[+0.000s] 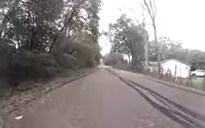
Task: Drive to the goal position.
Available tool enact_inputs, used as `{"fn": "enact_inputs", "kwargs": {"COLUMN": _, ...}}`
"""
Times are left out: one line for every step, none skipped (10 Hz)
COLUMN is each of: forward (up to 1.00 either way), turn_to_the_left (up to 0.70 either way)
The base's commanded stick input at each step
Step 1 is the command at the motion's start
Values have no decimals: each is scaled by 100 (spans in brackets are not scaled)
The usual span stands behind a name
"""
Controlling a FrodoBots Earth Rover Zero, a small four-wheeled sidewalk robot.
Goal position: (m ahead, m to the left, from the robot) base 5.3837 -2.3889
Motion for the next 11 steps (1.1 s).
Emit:
{"fn": "enact_inputs", "kwargs": {"forward": 70, "turn_to_the_left": 0}}
{"fn": "enact_inputs", "kwargs": {"forward": 70, "turn_to_the_left": 0}}
{"fn": "enact_inputs", "kwargs": {"forward": 70, "turn_to_the_left": 0}}
{"fn": "enact_inputs", "kwargs": {"forward": 70, "turn_to_the_left": 0}}
{"fn": "enact_inputs", "kwargs": {"forward": 70, "turn_to_the_left": 0}}
{"fn": "enact_inputs", "kwargs": {"forward": 70, "turn_to_the_left": 0}}
{"fn": "enact_inputs", "kwargs": {"forward": 70, "turn_to_the_left": 0}}
{"fn": "enact_inputs", "kwargs": {"forward": 70, "turn_to_the_left": 0}}
{"fn": "enact_inputs", "kwargs": {"forward": 70, "turn_to_the_left": 0}}
{"fn": "enact_inputs", "kwargs": {"forward": 70, "turn_to_the_left": 0}}
{"fn": "enact_inputs", "kwargs": {"forward": 70, "turn_to_the_left": 0}}
